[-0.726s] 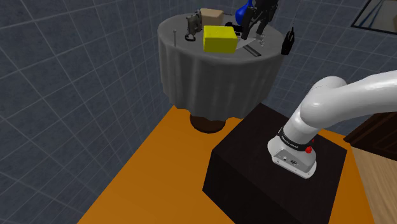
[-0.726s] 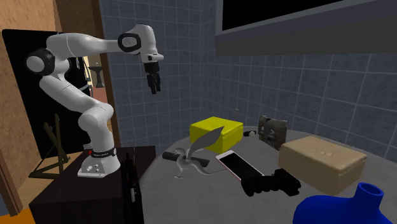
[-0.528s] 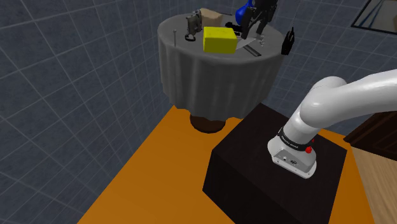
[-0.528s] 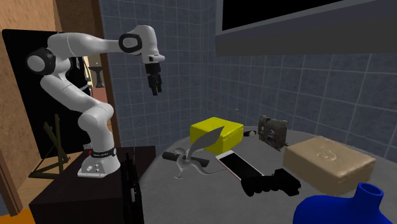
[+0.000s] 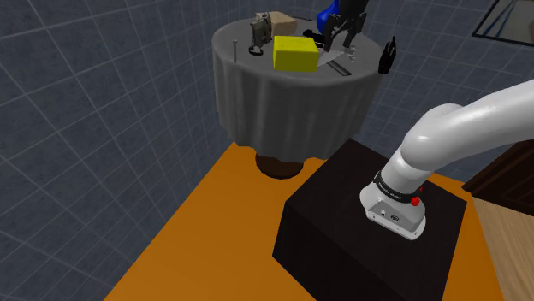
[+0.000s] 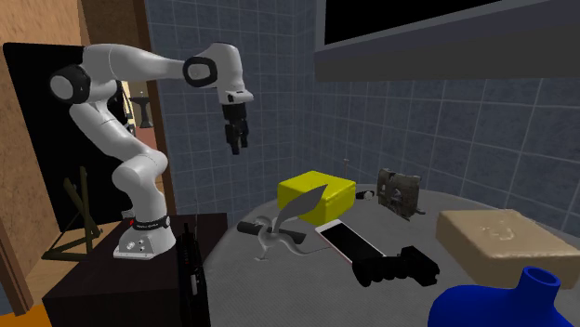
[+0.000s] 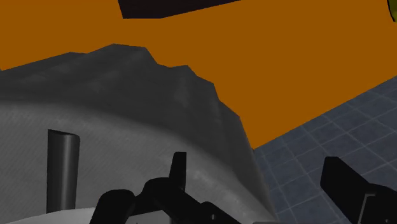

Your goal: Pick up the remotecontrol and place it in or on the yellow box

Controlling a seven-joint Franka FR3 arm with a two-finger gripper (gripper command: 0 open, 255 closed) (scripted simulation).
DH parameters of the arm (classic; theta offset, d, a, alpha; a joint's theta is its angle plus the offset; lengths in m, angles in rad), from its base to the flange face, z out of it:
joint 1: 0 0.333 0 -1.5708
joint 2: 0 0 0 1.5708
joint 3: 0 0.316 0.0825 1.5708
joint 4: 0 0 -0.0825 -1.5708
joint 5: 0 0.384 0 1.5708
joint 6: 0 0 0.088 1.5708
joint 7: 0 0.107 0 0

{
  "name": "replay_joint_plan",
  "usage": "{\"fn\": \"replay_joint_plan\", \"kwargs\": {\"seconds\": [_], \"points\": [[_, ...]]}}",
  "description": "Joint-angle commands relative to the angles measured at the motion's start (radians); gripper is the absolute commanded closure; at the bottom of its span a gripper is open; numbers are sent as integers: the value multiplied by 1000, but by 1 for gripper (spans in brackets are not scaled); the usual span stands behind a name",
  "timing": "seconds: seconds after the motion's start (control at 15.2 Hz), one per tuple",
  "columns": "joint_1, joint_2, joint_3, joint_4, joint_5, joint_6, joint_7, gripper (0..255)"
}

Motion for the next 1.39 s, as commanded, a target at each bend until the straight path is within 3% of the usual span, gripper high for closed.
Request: {"fn": "replay_joint_plan", "kwargs": {"seconds": [0.0,0.66,1.32], "points": [[-15,51,-36,13,-6,32,-21,0],[-75,333,-208,147,22,143,-140,0],[-149,673,-348,368,167,184,-296,0]]}}
